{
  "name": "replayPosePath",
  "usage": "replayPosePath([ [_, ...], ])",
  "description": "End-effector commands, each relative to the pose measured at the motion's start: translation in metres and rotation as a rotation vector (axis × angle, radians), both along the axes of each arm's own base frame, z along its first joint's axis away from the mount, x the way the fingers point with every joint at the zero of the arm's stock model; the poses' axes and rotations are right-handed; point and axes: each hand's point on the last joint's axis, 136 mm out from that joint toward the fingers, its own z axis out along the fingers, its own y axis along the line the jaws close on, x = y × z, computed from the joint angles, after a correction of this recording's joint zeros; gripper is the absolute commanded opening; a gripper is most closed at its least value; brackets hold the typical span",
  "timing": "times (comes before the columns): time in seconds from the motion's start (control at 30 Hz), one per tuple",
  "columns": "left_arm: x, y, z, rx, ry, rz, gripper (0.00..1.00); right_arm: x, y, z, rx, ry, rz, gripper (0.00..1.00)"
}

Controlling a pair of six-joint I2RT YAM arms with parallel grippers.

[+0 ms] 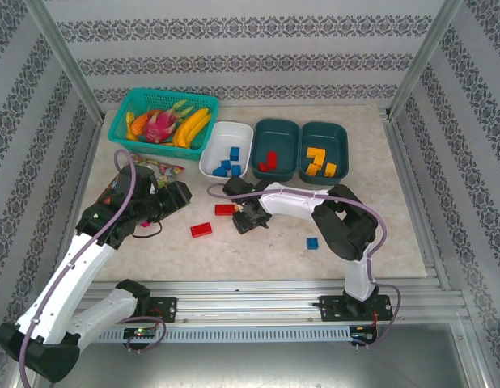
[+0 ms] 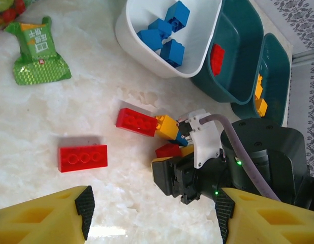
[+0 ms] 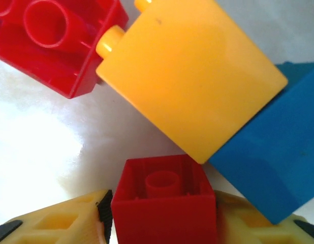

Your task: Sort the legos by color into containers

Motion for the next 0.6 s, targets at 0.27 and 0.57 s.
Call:
replayPosePath([
  [0.27, 0.015, -0.05, 0.007, -0.111, -0.027, -0.14, 0.67, -0.012, -0.002, 0.063, 0.081, -0.057, -0.024, 0.29],
  [0.57, 0.059, -0.089, 0.034, -0.157, -0.101, -0.168, 0.72, 0.073, -0.058, 0.143, 0.186, -0.2, -0.299, 0.25],
])
